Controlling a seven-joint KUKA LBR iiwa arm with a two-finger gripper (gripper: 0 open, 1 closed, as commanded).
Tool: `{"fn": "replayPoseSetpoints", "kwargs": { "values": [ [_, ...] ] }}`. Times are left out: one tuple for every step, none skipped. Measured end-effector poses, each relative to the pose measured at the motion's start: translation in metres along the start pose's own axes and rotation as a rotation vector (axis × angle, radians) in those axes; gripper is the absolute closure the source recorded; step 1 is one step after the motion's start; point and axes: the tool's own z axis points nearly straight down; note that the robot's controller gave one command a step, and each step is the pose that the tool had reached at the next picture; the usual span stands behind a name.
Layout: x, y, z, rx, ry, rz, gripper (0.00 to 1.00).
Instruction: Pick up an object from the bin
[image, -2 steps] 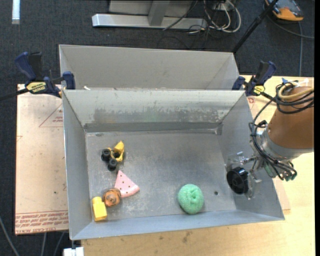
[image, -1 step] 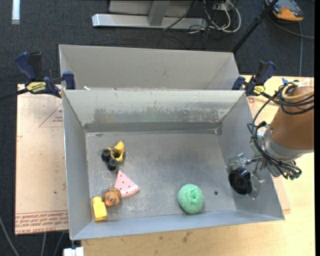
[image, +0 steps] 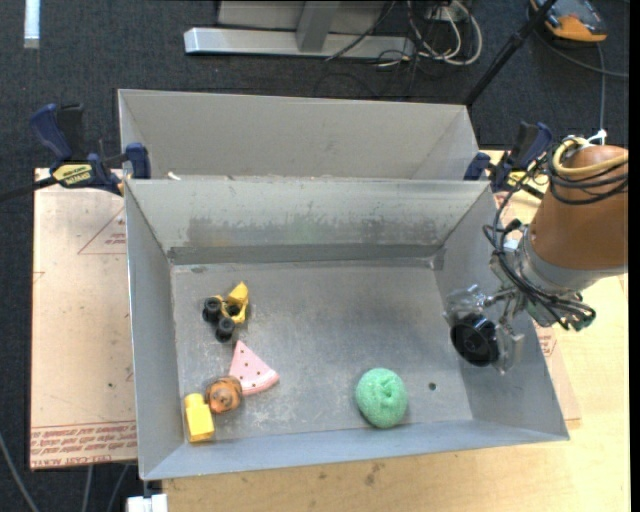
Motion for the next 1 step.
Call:
{"fn": "replayPoseSetpoints", "kwargs": {
  "values": [
    [0.0303, 0.0173, -0.0503, -0.005, 0.003, -0.123, 1.0]
  ]
}}
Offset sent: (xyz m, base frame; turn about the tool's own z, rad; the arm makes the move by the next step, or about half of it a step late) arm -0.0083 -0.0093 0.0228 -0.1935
